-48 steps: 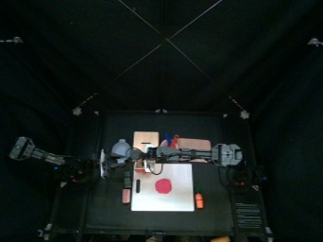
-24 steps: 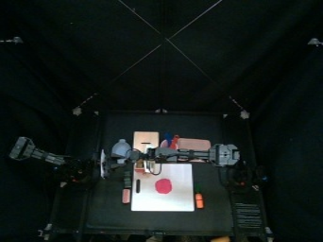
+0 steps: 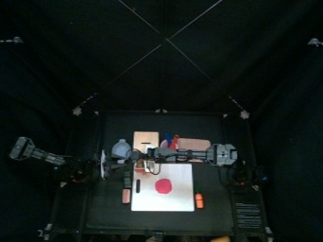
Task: Get the cutter from the drawer then cut the dough then place the extra dough in the bowl
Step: Place the cutter on the board
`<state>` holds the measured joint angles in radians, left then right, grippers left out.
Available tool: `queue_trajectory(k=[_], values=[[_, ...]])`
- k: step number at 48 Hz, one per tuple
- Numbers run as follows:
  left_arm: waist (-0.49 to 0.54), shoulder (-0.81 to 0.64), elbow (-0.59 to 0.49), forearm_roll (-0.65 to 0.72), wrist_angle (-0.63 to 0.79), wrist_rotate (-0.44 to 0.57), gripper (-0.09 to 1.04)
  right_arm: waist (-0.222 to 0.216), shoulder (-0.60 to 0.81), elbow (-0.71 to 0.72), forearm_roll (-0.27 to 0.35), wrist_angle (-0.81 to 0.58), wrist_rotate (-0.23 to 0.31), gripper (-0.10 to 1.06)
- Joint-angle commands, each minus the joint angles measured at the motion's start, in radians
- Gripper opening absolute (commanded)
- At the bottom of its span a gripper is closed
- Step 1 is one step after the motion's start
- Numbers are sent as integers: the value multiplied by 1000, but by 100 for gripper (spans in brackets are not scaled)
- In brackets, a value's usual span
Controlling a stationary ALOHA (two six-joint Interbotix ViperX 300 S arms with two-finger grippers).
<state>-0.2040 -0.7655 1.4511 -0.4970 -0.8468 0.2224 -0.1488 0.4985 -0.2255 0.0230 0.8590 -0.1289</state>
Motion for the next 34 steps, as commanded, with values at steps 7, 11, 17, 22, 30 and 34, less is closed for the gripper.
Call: queue_trajectory(k=[7, 11, 17, 22, 30, 34], values=[[2, 2, -11, -11, 18, 0, 78, -14, -14, -9, -9, -2, 0, 75], [2, 2, -8, -14, 31, 0, 78, -15, -12, -9, -11, 0, 0, 74], [2, 2, -8, -18, 43, 0, 78, -15, -12, -12, -11, 5, 2, 68], [3, 2, -8, -18, 43, 0, 78, -15, -12, -15, -11, 6, 2, 62], [3, 2, -8, -20, 44, 0, 78, -14, -12, -23, -11, 6, 2, 56], [3, 2, -8, -18, 46, 0, 78, -11, -15, -28, -8, 6, 2, 56]])
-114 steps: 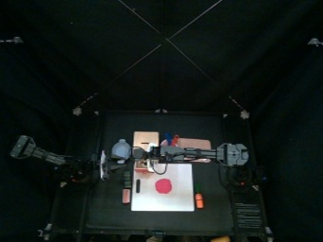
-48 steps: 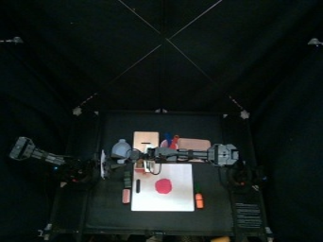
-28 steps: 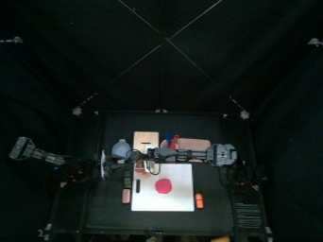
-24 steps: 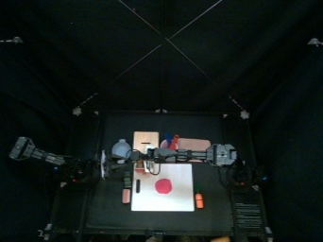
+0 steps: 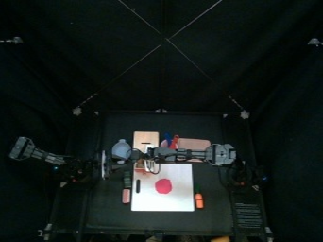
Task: Get the cutter from the drawer then cut the dough then place the extra dough in the bowl
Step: Place the cutter on the board
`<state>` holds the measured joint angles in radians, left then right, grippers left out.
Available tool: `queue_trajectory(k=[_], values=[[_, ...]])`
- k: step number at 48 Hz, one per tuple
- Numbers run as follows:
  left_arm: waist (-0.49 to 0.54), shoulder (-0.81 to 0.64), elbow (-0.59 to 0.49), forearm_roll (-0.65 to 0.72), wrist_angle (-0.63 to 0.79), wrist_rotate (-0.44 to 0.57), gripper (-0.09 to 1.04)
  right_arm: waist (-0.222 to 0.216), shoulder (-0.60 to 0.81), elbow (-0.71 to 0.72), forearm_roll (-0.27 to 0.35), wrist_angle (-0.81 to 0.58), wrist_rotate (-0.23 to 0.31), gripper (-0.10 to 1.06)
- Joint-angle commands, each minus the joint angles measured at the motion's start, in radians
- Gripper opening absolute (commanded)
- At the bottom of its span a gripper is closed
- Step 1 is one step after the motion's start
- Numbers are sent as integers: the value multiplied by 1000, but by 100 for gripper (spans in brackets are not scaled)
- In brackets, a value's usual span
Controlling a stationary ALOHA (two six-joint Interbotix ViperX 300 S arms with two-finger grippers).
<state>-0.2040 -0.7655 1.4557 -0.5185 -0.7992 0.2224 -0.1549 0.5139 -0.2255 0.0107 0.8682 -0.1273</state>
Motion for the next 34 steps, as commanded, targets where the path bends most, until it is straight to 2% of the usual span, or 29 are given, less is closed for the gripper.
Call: queue_trajectory(k=[1, 34], values=[[2, 2, -12, 3, -2, 0, 78, -5, -31, -29, 5, -3, 0, 56], [3, 2, 2, -55, 44, 2, 78, 25, -35, -163, 8, 129, 6, 56]])
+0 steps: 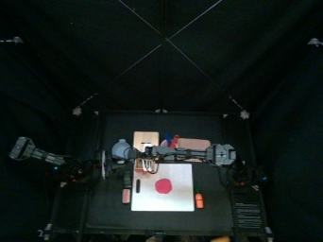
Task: Get the cutter from the drawer then cut the dough then place the extra dough in the bowl
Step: Place the cutter on the board
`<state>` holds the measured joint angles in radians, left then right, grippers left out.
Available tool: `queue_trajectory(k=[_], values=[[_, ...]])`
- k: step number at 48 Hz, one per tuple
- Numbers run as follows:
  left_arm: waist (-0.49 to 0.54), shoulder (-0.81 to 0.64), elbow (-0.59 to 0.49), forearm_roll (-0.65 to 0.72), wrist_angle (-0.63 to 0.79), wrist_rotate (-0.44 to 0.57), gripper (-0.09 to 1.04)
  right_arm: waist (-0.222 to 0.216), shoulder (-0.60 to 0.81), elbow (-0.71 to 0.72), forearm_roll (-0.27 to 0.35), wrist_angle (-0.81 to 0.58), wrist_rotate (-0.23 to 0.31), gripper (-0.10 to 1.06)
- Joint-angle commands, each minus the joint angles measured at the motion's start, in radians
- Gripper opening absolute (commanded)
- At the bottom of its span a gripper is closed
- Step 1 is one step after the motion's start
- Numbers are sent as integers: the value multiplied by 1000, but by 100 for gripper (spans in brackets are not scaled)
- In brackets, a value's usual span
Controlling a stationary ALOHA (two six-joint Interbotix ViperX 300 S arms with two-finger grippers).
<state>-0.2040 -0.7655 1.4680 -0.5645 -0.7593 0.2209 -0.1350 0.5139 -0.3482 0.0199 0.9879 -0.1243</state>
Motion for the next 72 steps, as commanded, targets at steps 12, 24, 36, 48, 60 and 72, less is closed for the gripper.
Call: queue_trajectory(k=[12, 24, 36, 48, 60, 72], values=[[3, 2, -11, -40, 29, 2, 78, 12, -35, -89, -3, 55, 3, 56], [3, 3, -12, -54, 35, 2, 78, 12, -35, -126, -18, 117, 2, 56], [12, 3, -12, -54, 35, 2, 78, 12, -41, -198, -28, 189, 43, 56], [31, 2, -12, -52, 35, 5, 78, 17, -66, -247, -57, 328, 127, 56], [43, 2, -12, -46, 40, 8, 78, 44, -138, -183, -63, 347, 140, 56], [46, 2, -12, -48, 40, 8, 78, 51, -279, 26, -55, 345, 150, 56]])
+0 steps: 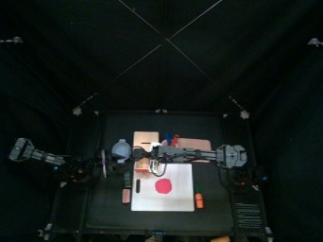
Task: Get the cutter from the drawer then cut the dough then place the extra dough in the bowl
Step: Place the cutter on the board
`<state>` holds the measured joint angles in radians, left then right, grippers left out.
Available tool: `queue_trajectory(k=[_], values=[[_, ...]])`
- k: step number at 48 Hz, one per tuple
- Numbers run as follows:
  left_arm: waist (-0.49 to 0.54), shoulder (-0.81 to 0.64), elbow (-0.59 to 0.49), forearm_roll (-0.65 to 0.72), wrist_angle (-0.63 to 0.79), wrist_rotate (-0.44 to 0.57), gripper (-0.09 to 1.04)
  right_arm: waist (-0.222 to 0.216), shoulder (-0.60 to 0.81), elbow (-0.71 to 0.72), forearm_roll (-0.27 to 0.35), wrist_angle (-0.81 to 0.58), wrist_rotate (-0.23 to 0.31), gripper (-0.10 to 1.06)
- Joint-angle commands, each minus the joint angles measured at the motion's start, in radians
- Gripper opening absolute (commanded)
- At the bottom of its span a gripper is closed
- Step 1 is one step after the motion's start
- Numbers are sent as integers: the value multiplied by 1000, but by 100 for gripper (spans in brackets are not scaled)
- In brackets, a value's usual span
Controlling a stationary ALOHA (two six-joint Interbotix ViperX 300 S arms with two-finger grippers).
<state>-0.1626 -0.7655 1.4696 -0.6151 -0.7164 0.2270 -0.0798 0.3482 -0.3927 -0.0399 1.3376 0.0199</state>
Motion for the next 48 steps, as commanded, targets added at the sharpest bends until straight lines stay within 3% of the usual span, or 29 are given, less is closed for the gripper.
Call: queue_trajectory(k=[1, 12, 28, 48], values=[[5, 2, -12, 5, -3, 2, 78, -6, -126, 94, 5, -6, 9, 56], [14, 2, -18, 5, -3, 0, 78, -3, -236, 354, 5, -72, 20, 56], [74, 2, -61, 5, -5, 2, 78, 14, -377, 706, 77, -373, 20, 56], [186, 2, -106, 6, -5, 2, 79, 66, -541, 1026, 95, -653, 26, 57]])
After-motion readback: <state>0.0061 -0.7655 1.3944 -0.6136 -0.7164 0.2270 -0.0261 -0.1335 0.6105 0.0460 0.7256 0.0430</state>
